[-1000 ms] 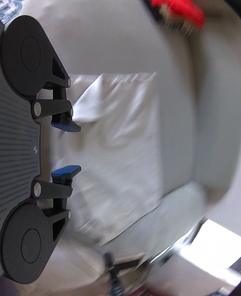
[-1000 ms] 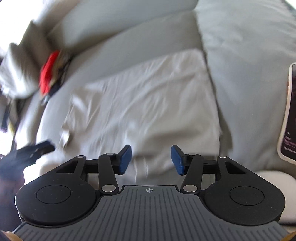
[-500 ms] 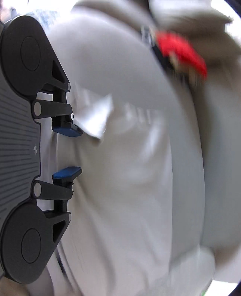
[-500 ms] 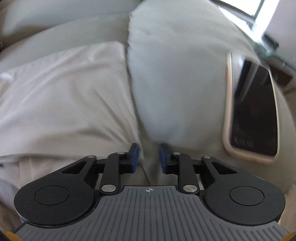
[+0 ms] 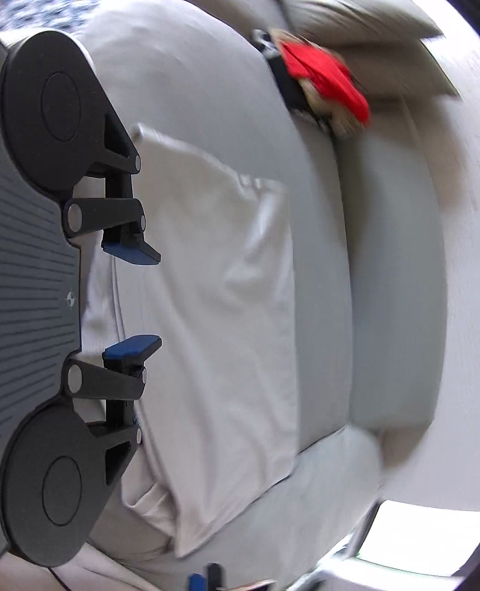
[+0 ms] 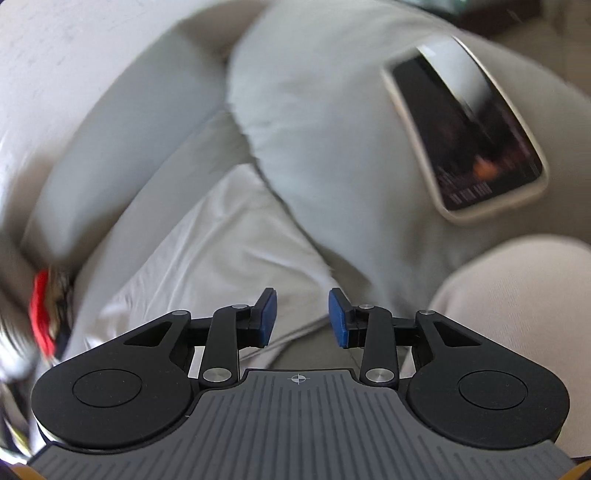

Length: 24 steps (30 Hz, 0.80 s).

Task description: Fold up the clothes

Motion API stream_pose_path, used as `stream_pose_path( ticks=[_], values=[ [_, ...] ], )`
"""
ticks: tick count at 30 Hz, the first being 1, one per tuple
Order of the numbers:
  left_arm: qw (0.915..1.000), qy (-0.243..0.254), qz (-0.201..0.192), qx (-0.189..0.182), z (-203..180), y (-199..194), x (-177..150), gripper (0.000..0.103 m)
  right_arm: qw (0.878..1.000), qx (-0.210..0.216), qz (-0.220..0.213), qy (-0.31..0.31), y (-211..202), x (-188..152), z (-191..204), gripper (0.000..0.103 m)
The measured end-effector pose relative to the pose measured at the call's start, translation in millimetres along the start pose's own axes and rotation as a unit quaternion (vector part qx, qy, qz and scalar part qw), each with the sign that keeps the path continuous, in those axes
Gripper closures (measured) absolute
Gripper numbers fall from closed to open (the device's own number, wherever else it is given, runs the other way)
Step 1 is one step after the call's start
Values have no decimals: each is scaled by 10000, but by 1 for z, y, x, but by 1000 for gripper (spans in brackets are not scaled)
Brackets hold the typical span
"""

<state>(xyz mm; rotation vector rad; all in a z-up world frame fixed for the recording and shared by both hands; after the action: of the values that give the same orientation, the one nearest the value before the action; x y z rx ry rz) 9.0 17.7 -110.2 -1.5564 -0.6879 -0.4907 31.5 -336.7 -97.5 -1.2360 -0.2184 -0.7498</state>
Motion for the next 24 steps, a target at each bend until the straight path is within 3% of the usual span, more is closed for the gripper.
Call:
stream_pose_path(
  ticks=[3, 5, 9, 15, 17, 20, 21, 24],
  values=[
    [9997, 83, 173, 145, -10, 14, -8, 59, 9990, -117, 107, 428, 7, -4, -12, 65],
    [9995, -120, 272, 120, -5, 18, -8, 58, 9964, -100, 189, 825, 15, -19, -14, 65],
    [9988, -277, 399, 18, 1, 18, -6, 58, 9821, 323, 464, 1795, 34, -43, -23, 65],
    [9987, -300, 404, 23, 1, 21, -10, 57, 9521, 805, -35, 2948, 43, -60, -35, 67],
    [9985, -339, 435, 11, 1, 22, -10, 57, 9420, 888, -210, 3230, 47, -64, -40, 74],
    [9983, -355, 457, -8, 2, 22, -10, 57, 9435, 877, -487, 3158, 43, -65, -38, 81],
    [9982, -373, 463, -19, 3, 22, -10, 57, 9438, 883, -583, 3131, 42, -65, -38, 94],
    [9980, -399, 478, -46, 4, 22, -10, 57, 9584, 802, -820, 2615, 27, -54, -27, 100]
  ],
)
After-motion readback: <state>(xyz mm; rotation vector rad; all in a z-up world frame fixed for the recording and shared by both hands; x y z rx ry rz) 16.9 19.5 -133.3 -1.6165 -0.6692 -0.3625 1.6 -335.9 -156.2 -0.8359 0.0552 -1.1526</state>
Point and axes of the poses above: each gripper's, at about its wrist camera, not at the fingertips, and y roughly the way its jaws point, z to its left, x to its top, the point moved 4 cm from there along y, roughly the way its jaws point, and after that the axes turned 15 degrees about -y, right-handed, at the moved point
